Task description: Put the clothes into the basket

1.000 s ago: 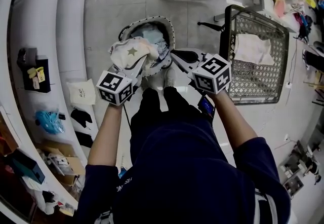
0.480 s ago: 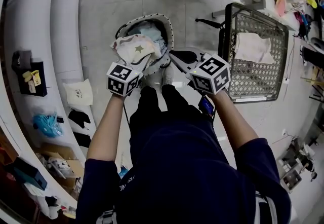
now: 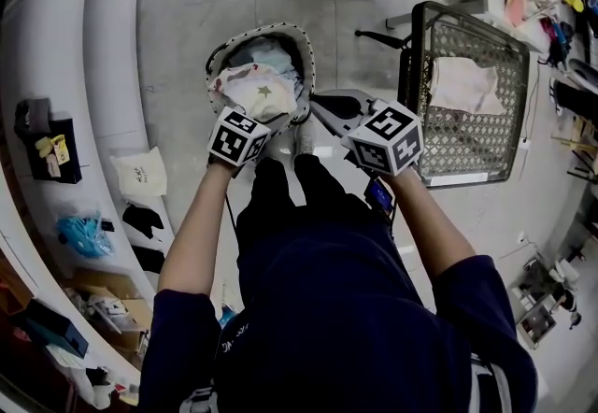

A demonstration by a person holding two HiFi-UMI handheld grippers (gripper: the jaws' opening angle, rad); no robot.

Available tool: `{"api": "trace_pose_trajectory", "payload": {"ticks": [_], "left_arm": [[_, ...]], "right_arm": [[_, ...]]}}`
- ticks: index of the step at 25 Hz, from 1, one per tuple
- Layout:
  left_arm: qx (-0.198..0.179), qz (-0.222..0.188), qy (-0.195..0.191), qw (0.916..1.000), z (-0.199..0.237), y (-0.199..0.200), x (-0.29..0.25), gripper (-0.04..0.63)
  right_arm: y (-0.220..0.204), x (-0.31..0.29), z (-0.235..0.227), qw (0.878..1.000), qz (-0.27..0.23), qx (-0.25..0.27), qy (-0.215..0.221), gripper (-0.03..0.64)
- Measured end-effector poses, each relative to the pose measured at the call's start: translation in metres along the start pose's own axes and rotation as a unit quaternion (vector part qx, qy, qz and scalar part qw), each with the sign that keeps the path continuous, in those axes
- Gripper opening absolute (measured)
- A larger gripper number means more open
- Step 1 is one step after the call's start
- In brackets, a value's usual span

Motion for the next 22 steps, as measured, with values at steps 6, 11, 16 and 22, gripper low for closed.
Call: {"api": "trace_pose_trajectory", "payload": {"ticks": [6,11,16,22], "left_arm": [[-0.025,0.034,0.038,0.9984,0.006,-0.010,-0.003,0.367],[-0.062,0.061,0.064,0.9941,0.012,-0.008,-0.005,0.373],[-0.046,0.039,0.076,0.9953,0.012,0.005,0.002,0.373],[-0.046,0.018,0.087,0.9950,0.014,0.019,0.012,0.373]], "right_arm": [[-0.001,0.001,-0.001,1.000,-0.001,-0.006,0.006,0.008],[-0.003,-0.001,0.000,1.000,-0.003,-0.009,0.012,0.008],[-0.006,-0.001,-0.001,1.000,-0.005,-0.014,0.014,0.008],[-0.007,0.000,-0.003,1.000,-0.009,-0.016,0.014,0.008]]}}
Point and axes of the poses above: the fingertips, and each gripper's own axes: x backward along the fingers, z to its left, y out of its top, the point moved 2 cm from there along x, backward along the fingers, and after that the axes turned 14 degrees about x, right-handed, at the moved point
